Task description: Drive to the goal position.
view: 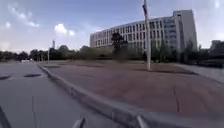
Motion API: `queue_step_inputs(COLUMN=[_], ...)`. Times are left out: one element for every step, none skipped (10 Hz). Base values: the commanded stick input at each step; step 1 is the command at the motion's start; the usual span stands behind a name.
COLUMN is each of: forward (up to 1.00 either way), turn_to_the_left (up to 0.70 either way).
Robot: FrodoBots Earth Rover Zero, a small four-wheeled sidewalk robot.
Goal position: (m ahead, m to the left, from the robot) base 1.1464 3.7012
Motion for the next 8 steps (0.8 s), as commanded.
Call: queue_step_inputs(forward=[1.0, 1.0, 1.0, 1.0, 1.0, 1.0, 1.0, 1.0], turn_to_the_left=[-0.27, -0.27, -0.27, -0.27, -0.27, -0.27, -0.27, -0.27])
